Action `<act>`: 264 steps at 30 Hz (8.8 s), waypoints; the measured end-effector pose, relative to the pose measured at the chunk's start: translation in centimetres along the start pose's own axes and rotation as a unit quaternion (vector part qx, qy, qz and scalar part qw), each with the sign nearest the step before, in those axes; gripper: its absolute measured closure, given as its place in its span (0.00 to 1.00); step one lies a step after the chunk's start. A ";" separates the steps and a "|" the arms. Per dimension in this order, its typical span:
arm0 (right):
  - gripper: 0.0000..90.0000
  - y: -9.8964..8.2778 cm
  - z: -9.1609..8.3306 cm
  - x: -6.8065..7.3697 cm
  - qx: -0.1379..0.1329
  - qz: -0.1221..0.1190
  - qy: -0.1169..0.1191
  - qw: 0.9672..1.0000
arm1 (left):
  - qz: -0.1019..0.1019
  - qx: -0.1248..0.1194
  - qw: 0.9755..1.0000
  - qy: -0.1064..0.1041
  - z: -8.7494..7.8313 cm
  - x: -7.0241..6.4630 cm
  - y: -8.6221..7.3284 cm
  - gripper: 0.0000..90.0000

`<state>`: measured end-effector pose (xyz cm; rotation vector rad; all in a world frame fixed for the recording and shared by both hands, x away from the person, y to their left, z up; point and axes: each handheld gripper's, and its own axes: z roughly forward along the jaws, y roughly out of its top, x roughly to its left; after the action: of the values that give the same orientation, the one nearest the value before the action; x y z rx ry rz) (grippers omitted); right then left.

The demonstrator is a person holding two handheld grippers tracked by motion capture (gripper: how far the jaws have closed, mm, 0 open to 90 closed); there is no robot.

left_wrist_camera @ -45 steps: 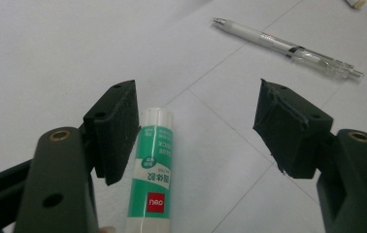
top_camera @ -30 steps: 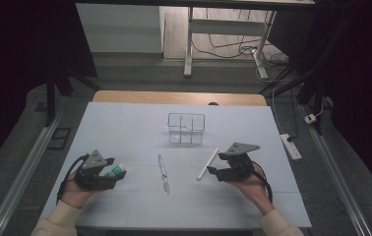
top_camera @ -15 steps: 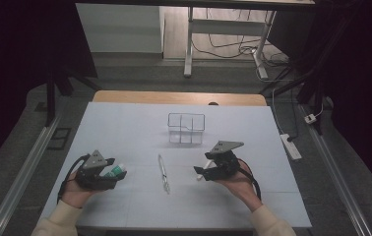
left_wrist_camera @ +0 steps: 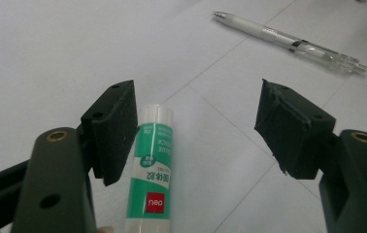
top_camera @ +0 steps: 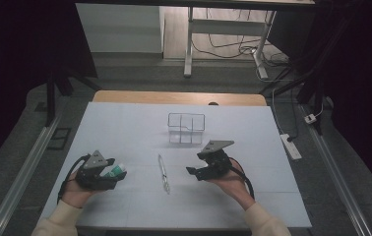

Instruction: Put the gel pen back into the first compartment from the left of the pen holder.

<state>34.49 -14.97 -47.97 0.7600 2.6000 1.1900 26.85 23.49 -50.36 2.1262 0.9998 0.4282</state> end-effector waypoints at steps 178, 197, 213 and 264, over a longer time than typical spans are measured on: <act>0.88 7.6 0.1 -1.2 -0.161 0.032 -0.007 0.986 | 0.008 0.008 1.000 0.005 0.3 0.5 -0.3 0.34; 0.88 9.9 0.5 -2.1 -0.182 0.037 -0.015 0.982 | 0.007 0.006 1.000 0.002 0.3 0.6 -0.3 0.34; 0.87 11.1 1.6 -3.0 -0.193 0.030 -0.023 0.980 | 0.005 0.002 1.000 0.000 0.3 0.7 -0.3 0.34; 0.87 14.5 6.8 -7.1 -0.228 0.067 -0.047 0.970 | 0.009 0.004 1.000 -0.004 0.4 0.7 -0.3 0.34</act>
<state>48.46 -6.28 -42.00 0.8713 2.1029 1.6621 27.33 23.93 -50.86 2.1430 0.9806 0.4255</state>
